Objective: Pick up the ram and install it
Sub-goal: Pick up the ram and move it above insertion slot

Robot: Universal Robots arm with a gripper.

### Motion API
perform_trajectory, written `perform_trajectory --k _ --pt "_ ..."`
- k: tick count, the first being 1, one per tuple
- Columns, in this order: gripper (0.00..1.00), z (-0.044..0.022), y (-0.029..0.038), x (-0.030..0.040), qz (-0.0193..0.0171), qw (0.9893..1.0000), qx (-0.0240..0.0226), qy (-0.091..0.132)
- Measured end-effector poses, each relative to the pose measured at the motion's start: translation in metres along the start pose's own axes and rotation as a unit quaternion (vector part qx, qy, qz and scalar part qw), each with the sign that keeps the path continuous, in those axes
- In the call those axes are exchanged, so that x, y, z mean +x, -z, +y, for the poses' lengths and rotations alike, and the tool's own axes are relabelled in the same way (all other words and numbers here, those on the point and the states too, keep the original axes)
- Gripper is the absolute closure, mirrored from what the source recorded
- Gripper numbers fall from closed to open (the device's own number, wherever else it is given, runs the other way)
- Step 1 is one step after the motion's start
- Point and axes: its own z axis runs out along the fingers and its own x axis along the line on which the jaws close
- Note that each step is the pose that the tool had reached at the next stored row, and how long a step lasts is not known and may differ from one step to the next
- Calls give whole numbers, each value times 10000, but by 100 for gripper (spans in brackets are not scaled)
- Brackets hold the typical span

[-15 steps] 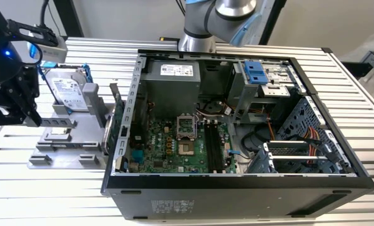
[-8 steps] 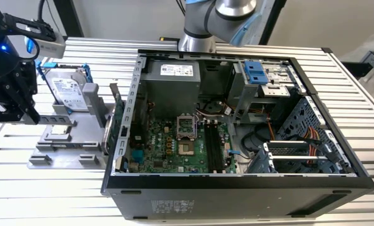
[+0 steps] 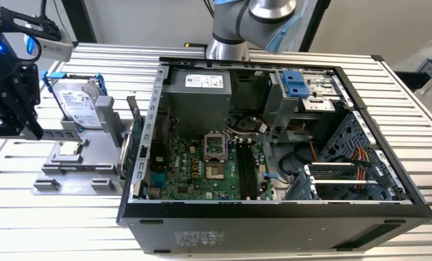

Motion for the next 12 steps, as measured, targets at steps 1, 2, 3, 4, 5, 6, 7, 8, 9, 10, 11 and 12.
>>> perform_trajectory --k 1,2,3,4,5,6,7,8,9,10,11,12 --pt "100 0 11 0 0 10000 0 1" --pt "100 0 21 0 0 10000 0 1" --pt "100 0 31 -1 0 10000 0 1" --pt "100 0 41 -1 0 10000 0 1" --pt "100 1 51 -2 0 10000 0 1" --pt "100 1 60 -2 0 10000 0 0" --pt "100 2 68 -2 0 10000 0 1" --pt "100 2 77 -3 0 10000 0 1" --pt "100 2 85 -3 0 10000 0 1" --pt "100 2 93 -3 0 10000 0 0" --pt "100 3 100 -4 0 10000 0 1" --pt "100 3 108 -4 0 10000 0 1"
